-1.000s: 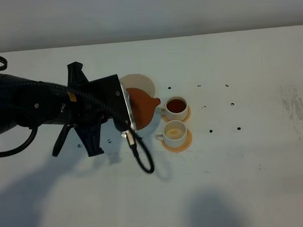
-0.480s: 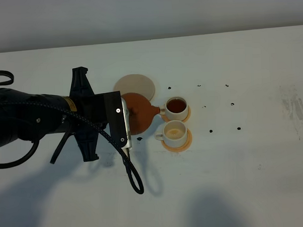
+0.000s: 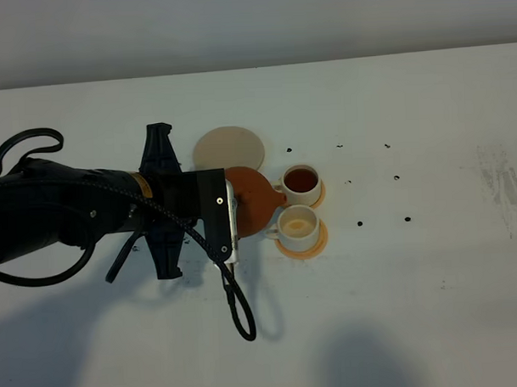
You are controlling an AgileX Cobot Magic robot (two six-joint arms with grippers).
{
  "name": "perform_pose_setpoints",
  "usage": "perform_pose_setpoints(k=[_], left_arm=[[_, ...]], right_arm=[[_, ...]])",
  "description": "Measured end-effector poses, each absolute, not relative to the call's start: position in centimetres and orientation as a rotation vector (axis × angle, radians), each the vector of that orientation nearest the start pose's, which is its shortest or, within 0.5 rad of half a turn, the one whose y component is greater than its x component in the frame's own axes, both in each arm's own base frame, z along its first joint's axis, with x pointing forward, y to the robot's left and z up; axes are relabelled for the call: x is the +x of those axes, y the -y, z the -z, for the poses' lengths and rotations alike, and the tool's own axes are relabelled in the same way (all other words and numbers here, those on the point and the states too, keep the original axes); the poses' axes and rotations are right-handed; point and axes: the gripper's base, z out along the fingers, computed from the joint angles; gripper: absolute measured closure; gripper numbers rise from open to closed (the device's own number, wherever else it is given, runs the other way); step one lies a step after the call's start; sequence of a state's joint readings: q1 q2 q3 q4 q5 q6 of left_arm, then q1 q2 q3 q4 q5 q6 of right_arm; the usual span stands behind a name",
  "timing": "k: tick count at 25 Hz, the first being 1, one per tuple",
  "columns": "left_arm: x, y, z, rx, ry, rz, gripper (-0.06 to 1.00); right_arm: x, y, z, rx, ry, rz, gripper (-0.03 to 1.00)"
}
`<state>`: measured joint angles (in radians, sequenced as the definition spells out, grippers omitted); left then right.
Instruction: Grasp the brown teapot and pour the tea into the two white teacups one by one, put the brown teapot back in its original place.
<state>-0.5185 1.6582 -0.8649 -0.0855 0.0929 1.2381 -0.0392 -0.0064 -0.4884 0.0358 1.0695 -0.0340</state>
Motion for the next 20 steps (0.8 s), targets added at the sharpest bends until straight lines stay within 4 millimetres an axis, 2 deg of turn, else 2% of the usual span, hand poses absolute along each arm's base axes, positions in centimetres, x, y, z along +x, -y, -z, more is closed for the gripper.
perform_pose_setpoints(k=[20], left_arm=[[29.20,16.90,-19.58,1.853,-1.385,-0.420,0.84]], right_arm=[[-0.48,-0.31,-27.34,0.004,-2.058,0.002,0.45]])
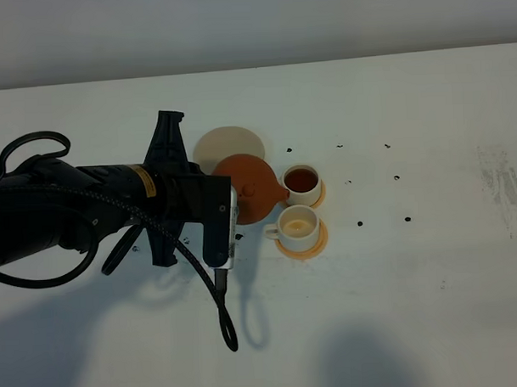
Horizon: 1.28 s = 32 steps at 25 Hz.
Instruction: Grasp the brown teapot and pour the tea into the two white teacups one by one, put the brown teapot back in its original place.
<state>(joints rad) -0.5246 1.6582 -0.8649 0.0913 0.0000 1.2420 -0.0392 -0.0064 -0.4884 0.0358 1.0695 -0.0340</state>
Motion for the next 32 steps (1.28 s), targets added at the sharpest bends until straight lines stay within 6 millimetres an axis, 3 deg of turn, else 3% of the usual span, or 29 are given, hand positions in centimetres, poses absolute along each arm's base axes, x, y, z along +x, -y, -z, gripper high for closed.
perform_pose_setpoints(k=[11,19,32], left_arm=[[29.3,17.0,-19.8,1.902,-1.270,-0.479,0.84],[29.7,17.3,-18.7,1.922,-1.254,-0.476,0.84],[30.0,17.6,-18.4,1.964,-1.144,-0.522,0.84]], right_arm=[[-0.5,-0.3,-27.3,0.004,-2.058,0.002,0.45],[-0.5,-0.3,-27.3,0.004,-2.058,0.002,0.45],[-0.5,-0.3,-27.3,0.004,-2.058,0.002,0.45]])
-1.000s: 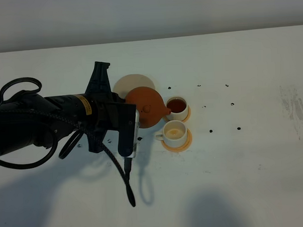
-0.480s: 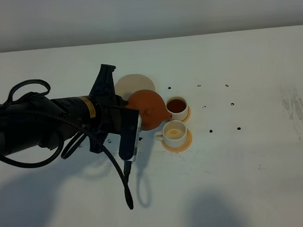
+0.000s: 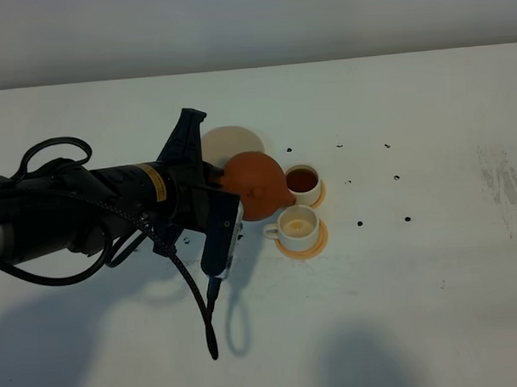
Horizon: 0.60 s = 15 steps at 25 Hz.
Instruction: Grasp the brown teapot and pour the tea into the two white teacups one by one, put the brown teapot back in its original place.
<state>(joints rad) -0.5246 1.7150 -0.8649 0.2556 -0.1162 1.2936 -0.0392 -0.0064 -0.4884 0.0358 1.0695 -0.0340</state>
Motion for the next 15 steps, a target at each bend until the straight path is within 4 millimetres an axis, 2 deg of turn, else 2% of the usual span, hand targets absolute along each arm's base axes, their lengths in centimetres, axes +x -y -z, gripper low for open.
perform_pose_setpoints(k=[15], left_arm=[[30.02,17.72,-18.49,2.027,-1.025,-0.586,0.84]], right_arm=[[-0.48,-0.31,-27.34,0.004,-2.058,0.002,0.45]])
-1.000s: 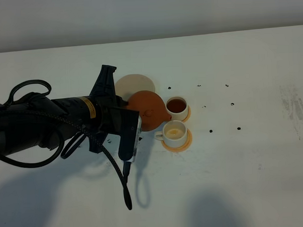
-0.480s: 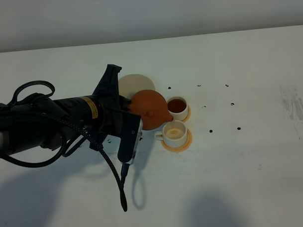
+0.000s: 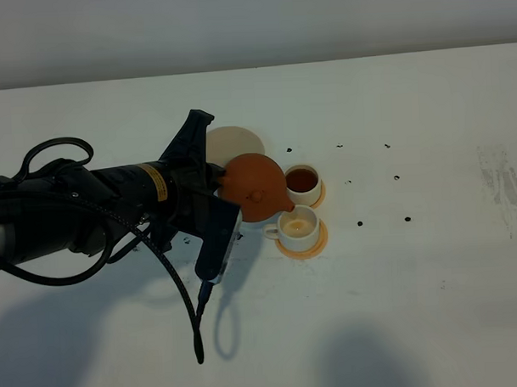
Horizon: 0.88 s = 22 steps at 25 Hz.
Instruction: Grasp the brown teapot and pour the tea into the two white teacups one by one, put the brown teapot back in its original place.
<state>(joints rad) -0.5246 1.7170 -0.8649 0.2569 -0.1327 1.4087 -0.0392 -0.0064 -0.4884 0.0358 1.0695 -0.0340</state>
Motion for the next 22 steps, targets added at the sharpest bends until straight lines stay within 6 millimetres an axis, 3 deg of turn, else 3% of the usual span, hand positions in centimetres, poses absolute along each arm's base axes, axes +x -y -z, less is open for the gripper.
perform_pose_setpoints(k=[22], left_arm=[[30.22,18.00,-18.85,2.069,-0.839,-0.685,0.84]], right_arm=[[-0.48,-0.31,-27.34,0.004,-2.058,0.002,0.45]])
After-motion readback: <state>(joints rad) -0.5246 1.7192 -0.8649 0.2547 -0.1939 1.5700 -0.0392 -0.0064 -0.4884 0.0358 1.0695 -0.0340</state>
